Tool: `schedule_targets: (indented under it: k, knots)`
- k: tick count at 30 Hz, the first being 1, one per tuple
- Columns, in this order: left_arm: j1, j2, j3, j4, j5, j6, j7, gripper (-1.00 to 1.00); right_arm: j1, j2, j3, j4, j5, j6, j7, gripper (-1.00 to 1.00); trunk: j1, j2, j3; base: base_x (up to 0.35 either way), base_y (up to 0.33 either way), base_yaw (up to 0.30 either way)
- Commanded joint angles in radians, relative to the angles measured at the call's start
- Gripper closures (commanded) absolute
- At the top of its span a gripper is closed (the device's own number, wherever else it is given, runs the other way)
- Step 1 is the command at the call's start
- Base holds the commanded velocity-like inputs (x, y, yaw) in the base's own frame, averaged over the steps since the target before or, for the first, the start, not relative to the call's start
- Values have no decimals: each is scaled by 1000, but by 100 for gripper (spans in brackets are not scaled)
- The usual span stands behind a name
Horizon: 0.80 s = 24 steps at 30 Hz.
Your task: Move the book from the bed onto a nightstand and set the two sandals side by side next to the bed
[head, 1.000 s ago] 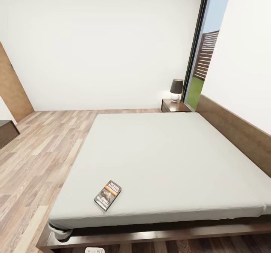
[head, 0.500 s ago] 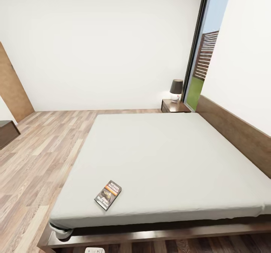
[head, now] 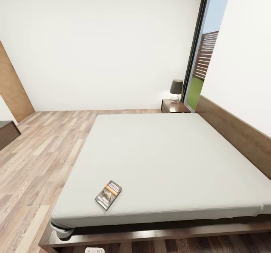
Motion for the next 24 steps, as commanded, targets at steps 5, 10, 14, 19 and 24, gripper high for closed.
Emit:
schedule_targets:
  k: [5, 10, 14, 19, 24]
  knots:
    - [-1, 0, 9, 1, -5, -3, -2, -100, -2, -1, -4, 4, 2, -3, 3, -100, 1, -2, -2, 0, 0, 0]
    - [-1, 0, 8, 1, -5, -3, -2, -100, -2, -1, -4, 4, 2, -3, 3, -100, 1, -2, -2, 0, 0, 0]
    - [-1, 0, 8, 1, -5, -3, -2, -100, -2, -1, -4, 4, 2, -3, 3, -100, 1, -2, -2, 0, 0, 0]
    - [-1, 0, 9, 1, -5, -4, -3, -100, -2, -1, -4, 4, 3, -3, 3, -100, 1, -2, -2, 0, 0, 0]
    - [-1, 0, 9, 1, -5, -4, -3, -100, -2, -1, -4, 3, 3, -3, 5, -100, 1, -2, -2, 0, 0, 0]
